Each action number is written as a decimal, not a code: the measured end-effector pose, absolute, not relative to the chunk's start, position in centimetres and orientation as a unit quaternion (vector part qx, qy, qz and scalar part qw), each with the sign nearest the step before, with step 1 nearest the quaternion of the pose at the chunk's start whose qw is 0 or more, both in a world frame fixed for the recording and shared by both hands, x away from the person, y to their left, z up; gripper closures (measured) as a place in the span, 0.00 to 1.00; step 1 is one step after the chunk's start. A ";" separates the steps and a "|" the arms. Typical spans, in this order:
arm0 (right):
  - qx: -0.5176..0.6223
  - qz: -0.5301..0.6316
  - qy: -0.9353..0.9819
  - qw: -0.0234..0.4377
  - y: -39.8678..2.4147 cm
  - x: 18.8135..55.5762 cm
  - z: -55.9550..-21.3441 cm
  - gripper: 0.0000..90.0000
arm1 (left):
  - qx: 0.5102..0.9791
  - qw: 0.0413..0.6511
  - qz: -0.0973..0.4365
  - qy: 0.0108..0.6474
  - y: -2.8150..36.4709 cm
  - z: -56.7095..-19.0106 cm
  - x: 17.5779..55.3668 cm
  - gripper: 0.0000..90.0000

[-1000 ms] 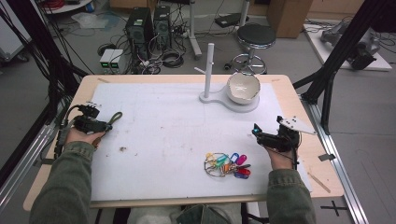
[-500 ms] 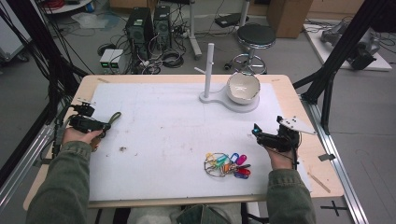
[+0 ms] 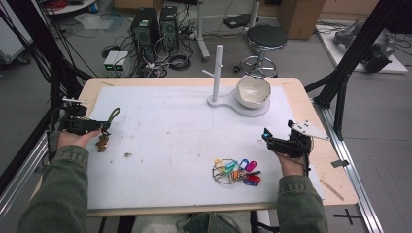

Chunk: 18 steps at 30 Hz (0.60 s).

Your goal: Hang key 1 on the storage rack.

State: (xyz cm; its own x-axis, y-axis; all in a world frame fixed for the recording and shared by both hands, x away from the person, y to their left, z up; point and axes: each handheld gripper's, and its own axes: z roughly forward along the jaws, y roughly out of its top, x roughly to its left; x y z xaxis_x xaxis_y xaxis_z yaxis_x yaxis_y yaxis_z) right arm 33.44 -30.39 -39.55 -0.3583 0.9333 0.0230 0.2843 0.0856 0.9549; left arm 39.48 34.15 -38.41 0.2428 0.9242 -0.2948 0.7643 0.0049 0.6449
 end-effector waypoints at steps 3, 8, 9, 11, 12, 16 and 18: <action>0.462 0.494 0.659 0.328 -30.4 33.5 -39.6 0.02 | 0.701 0.369 0.123 0.597 34.0 -37.4 39.3 0.81; 0.462 0.495 0.660 0.327 -30.4 33.5 -39.5 0.02 | 0.705 0.379 0.136 0.584 33.6 -35.3 39.3 0.81; 0.462 0.494 0.660 0.328 -30.4 33.5 -39.6 0.02 | 0.707 0.378 0.139 0.582 33.5 -35.0 39.3 0.81; 0.462 0.495 0.659 0.328 -30.4 33.4 -39.5 0.02 | 0.705 0.382 0.145 0.580 33.2 -34.3 39.4 0.81; 0.461 0.495 0.658 0.329 -30.4 33.4 -39.5 0.02 | 0.704 0.387 0.143 0.578 33.1 -34.0 39.4 0.81; 0.462 0.495 0.658 0.328 -30.4 33.5 -39.5 0.02 | 0.711 0.384 0.151 0.569 32.4 -32.9 39.7 0.81; 0.461 0.495 0.659 0.327 -30.4 33.5 -39.6 0.02 | 0.712 0.387 0.151 0.566 32.1 -32.3 39.9 0.81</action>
